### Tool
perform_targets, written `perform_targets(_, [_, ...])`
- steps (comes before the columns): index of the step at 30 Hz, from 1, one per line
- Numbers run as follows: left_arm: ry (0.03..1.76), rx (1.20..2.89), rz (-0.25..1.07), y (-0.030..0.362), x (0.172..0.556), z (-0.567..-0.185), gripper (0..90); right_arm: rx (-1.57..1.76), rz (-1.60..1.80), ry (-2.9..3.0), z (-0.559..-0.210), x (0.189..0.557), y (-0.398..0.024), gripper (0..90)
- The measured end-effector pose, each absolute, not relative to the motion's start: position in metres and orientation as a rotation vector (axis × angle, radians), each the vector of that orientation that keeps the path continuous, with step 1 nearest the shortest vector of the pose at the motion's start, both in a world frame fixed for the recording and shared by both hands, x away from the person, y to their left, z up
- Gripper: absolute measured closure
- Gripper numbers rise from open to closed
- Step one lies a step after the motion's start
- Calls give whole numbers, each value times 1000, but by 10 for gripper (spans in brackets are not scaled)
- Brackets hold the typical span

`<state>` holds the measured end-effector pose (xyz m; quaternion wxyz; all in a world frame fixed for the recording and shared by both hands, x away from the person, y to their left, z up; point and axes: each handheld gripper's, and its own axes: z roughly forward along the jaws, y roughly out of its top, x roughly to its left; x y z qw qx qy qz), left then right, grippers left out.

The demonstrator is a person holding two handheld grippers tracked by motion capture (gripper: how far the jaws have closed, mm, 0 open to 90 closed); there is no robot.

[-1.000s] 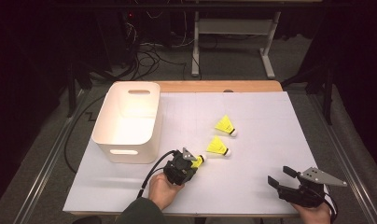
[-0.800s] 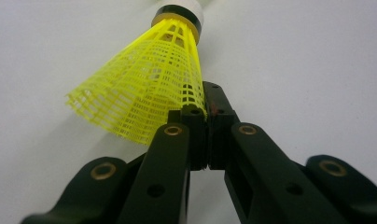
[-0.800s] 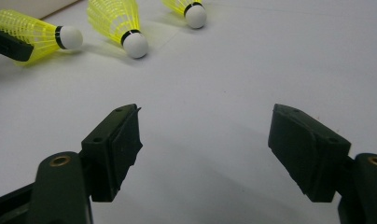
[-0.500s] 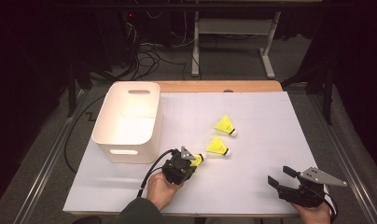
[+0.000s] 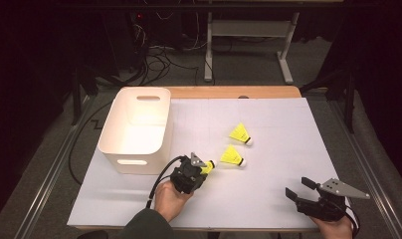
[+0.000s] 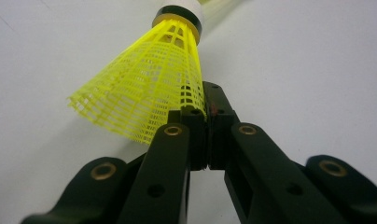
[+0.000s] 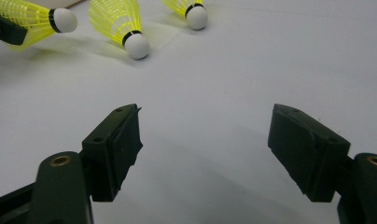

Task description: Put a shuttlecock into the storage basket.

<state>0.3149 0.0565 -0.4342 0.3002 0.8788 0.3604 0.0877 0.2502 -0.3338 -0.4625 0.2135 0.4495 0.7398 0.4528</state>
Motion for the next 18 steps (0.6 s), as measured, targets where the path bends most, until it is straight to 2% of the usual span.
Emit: perform_targets(18, [1009,2323,260,63,327,-425,887,1243,1251,2056,-463,250,-333,259])
